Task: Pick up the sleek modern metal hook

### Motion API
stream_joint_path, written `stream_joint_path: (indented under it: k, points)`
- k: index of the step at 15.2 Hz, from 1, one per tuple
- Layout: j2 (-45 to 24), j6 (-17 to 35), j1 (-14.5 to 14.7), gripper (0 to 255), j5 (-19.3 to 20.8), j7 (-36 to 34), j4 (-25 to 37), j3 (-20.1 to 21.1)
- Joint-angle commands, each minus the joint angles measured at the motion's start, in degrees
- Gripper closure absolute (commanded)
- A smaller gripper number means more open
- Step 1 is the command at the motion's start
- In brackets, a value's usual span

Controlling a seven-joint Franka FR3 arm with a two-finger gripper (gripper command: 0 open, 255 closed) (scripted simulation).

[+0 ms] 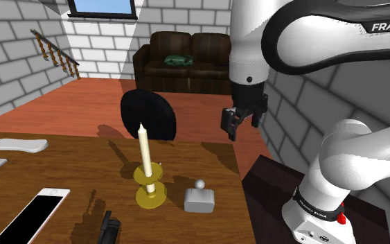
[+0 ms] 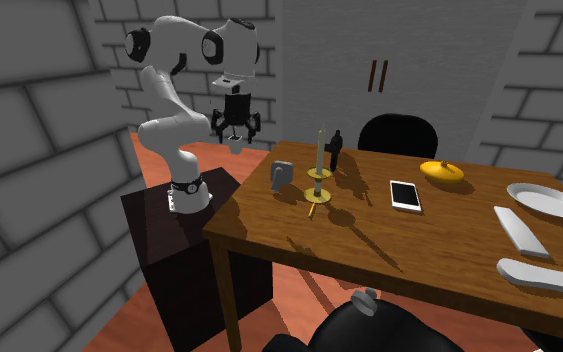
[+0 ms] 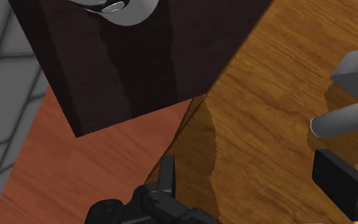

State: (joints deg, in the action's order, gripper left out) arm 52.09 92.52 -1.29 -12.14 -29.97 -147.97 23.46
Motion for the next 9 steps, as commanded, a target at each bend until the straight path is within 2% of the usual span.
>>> stream_joint_path:
  k: [1, 5, 9]
  points:
    - [-1.4, 2.6, -0.5, 0, -2.9, -6.2, -0.4, 4.2]
    - [-5.8, 7.8, -2.6, 0, -7.5, -17.8, 0.5, 12.6]
    - [-12.1, 13.5, -6.8, 0, -10.2, -29.3, 3.2, 21.7]
